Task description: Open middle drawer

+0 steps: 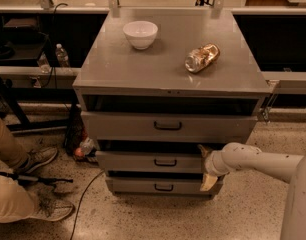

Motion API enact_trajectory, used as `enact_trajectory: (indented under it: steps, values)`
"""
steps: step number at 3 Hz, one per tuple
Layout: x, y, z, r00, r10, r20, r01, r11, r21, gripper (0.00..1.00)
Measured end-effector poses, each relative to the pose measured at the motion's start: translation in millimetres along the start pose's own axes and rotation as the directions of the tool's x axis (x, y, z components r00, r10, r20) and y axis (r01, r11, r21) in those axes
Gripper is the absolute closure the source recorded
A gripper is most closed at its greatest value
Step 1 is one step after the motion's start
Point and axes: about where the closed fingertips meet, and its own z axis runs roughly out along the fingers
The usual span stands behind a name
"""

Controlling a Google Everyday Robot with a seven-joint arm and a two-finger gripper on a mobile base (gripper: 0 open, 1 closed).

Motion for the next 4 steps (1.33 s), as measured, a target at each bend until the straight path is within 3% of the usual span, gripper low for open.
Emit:
enact_trajectory:
  steps: [1, 2, 3, 4]
  values:
    - [12, -1, 8, 0.999, 0.034, -0.006, -0.034, 0.9994, -0.009, 0.13]
    - [21, 2, 4, 0.998, 0.057, -0.026, -0.058, 0.9979, -0.030, 0.37]
    - [32, 17, -16, 0.992, 0.103, -0.070, -0.107, 0.9929, -0.052, 0.69]
    - [32, 17, -16, 0.992, 0.103, -0.070, -0.107, 0.9929, -0.052, 0.92]
